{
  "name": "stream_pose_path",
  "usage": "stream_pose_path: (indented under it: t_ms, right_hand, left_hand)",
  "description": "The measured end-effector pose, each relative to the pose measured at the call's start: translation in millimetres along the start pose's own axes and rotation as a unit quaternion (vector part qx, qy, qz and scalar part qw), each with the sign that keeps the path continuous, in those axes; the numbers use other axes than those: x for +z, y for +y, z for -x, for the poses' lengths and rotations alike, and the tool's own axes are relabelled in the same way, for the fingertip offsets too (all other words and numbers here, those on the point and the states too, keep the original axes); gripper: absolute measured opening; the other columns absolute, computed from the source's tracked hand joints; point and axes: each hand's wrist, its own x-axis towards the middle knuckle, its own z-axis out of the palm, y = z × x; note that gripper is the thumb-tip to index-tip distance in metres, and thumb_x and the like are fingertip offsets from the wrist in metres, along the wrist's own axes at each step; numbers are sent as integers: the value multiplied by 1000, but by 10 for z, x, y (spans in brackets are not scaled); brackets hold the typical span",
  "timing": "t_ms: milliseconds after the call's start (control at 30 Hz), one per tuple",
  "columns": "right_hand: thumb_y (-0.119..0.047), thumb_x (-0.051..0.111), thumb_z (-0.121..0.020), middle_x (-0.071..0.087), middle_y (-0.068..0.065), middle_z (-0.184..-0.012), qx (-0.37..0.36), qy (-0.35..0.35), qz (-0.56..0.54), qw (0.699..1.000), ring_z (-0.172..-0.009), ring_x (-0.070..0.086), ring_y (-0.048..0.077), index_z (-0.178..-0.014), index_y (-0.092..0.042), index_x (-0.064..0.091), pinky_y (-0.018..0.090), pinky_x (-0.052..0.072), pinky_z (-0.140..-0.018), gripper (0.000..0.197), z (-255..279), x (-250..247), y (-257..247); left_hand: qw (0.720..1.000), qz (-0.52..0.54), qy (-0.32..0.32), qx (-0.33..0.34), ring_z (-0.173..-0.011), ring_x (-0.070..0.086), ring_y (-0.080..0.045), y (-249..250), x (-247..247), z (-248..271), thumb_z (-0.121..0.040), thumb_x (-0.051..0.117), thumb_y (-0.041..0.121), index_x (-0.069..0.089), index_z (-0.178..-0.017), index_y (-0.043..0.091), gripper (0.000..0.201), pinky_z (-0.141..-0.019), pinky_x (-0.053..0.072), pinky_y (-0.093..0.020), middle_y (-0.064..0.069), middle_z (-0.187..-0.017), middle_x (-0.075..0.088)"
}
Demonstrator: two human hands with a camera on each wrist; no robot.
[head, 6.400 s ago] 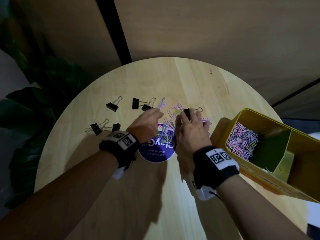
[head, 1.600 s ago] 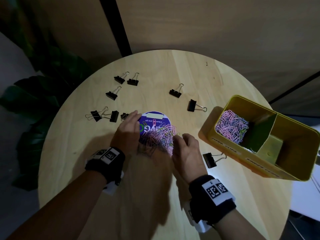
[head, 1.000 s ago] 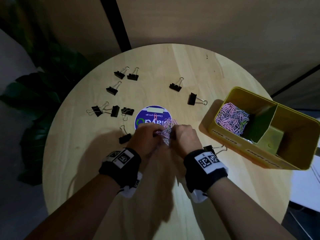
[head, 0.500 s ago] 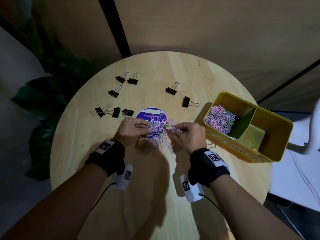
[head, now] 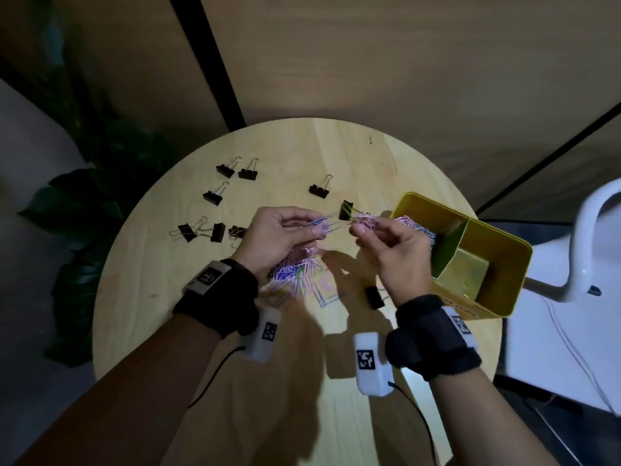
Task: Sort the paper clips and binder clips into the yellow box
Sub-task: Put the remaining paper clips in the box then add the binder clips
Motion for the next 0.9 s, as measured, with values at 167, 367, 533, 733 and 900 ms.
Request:
stream_pose_path:
  t_ms: [167, 367, 533, 733, 900]
  right_hand:
    - [-20, 72, -82, 73, 3, -85, 19, 92, 121, 988, -82, 71, 21, -98, -12, 72, 37, 59, -78, 19, -42, -576, -81]
    - [-28, 68, -86, 70, 14, -103, 70, 122, 387, 911, -95, 64, 29, -109, -13, 70, 43, 55, -88, 27, -322, -731, 26]
    - [-33, 70, -82, 65, 17, -110, 107, 55, 452, 884, -102, 60, 35, -113, -17, 68, 46, 53, -90, 35, -456, -706, 94]
    - [-25, 74, -81, 70, 8, -112, 7, 16, 436, 900, -104, 64, 26, -117, -19, 66, 39, 52, -95, 37, -392, -523, -13]
    - [-18, 68, -83, 69, 3, -99, -146, -89, 411, 896, -90, 64, 18, -109, -18, 68, 38, 53, -83, 27, -213, -21, 0]
  left_hand:
    - [990, -122, -72, -3, -70, 69, -30, 127, 744, -237, -73, 77, 7, 73, -80, 21, 16, -77, 53, -59, -12, -75, 73]
    - [924, -369, -98, 37, -80, 65, -22, -9, 1364, -493, -82, 67, 10, 69, -94, 21, 17, -82, 56, -35, -9, -97, 67]
    - [909, -394, -134, 16, -96, 64, -22, -78, 1370, -553, -84, 67, 22, 65, -114, 22, 30, -95, 51, -35, -10, -114, 63]
    - [986, -150, -67, 9, -76, 69, -24, 35, 811, -448, -85, 63, 9, 70, -87, 20, 14, -75, 56, -41, -4, -81, 72]
    - [922, -385, -27, 21, -99, 66, -21, -347, -220, -642, -92, 52, 9, 64, -112, 17, 25, -93, 52, -37, -9, -115, 67]
